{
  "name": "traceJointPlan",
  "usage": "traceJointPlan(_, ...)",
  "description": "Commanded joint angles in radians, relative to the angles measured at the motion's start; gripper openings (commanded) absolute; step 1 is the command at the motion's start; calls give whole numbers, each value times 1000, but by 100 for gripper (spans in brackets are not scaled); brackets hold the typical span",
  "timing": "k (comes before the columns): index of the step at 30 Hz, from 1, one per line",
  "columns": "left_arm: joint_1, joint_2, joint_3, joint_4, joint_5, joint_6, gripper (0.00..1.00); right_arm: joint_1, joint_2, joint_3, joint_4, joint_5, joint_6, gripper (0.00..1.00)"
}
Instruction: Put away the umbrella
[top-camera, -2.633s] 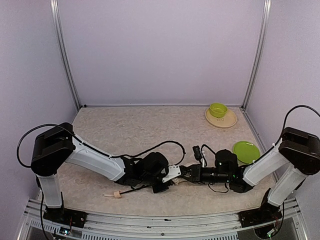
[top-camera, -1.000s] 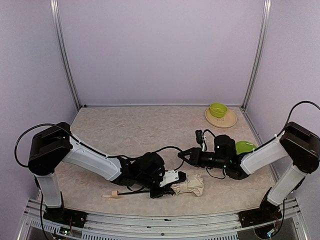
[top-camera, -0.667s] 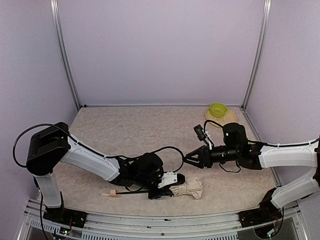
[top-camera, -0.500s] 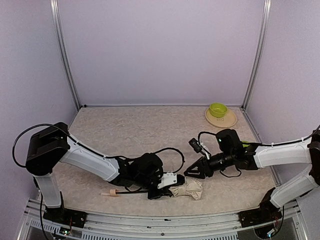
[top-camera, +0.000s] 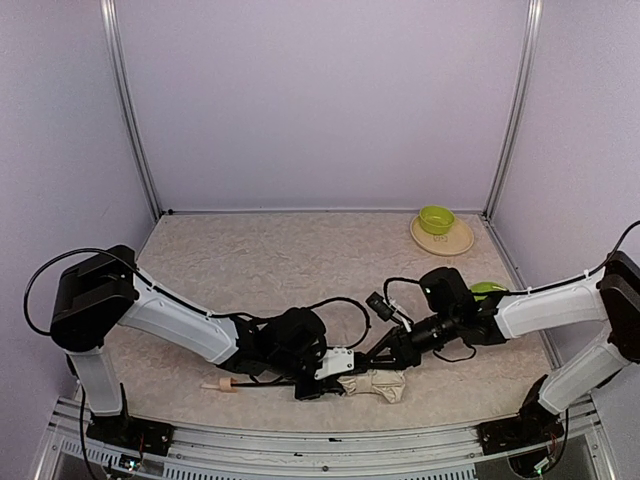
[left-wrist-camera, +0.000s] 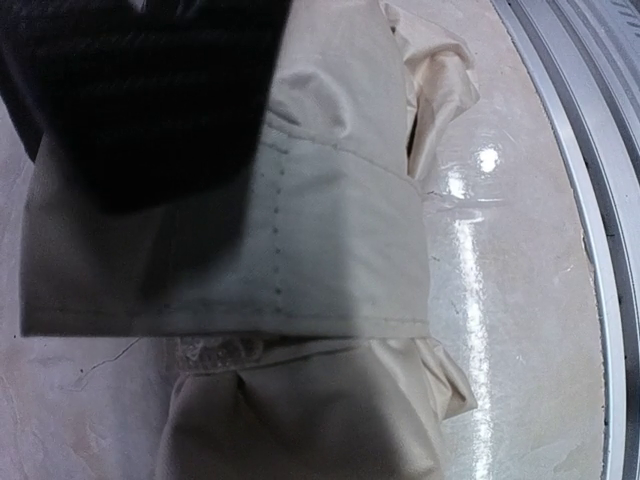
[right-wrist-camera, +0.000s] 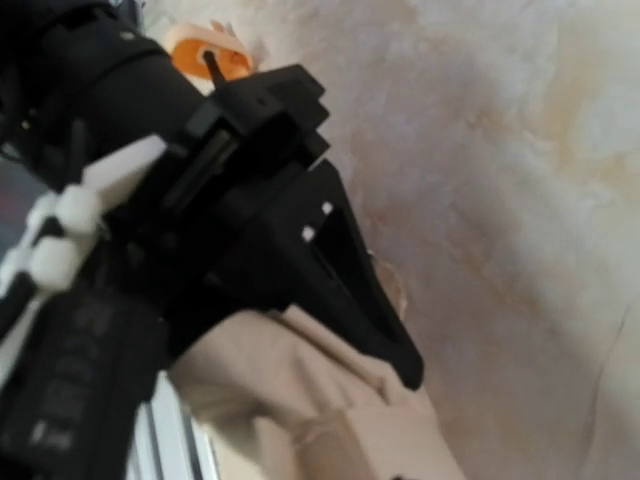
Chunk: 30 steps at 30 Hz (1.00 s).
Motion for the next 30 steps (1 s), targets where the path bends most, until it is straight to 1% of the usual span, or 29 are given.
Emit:
traceJointPlan(1,-13,17,-24,-108,-19,9,0,20,41,14,63,-20,3,20)
traceJointPlan(2,-14,16,-26,-108,-23,9,0,31,48,14,70,-23,2,10)
traceJointPlan(3,-15,17,-25,-109,-30,11,0,33,50,11,75,-22,7,4)
traceJointPlan(4,-18,17,-27,-107,-41,13,0,35,48,3,86,-21,19,0)
traceJointPlan(6,-33,13,-34,-99,-78,25,0,34,54,-18,93,14,51,0)
traceJointPlan(7,-46,7,-40,-92,-105,36,0,32,69,-19,75,59,66,0)
traceJointPlan(10,-80,-14,-66,-48,-189,70,0,34,147,12,-56,195,90,0)
traceJointPlan(13,-96,-28,-82,-28,-232,92,0,34,179,-10,-64,264,146,0)
traceJointPlan(15,-107,-37,-92,-23,-254,108,0,33,190,-8,-112,333,202,5)
traceJointPlan(16,-113,-40,-98,-20,-264,118,0,35,198,2,-147,380,216,6)
traceJointPlan(18,-119,-40,-103,-13,-275,127,0,43,205,16,-193,421,222,9)
traceJointPlan(19,-119,-40,-103,-13,-276,125,0,52,205,20,-205,434,218,12)
traceJointPlan(22,-118,-34,-103,-13,-292,121,0,67,208,39,-241,441,209,24)
traceJointPlan(23,-115,-31,-102,-15,-297,117,0,75,205,48,-260,443,206,25)
traceJointPlan(25,-106,-29,-103,-22,-294,103,0,98,189,60,-269,448,198,26)
traceJointPlan(30,-95,-41,-114,-22,-273,96,0,86,117,54,-292,478,197,27)
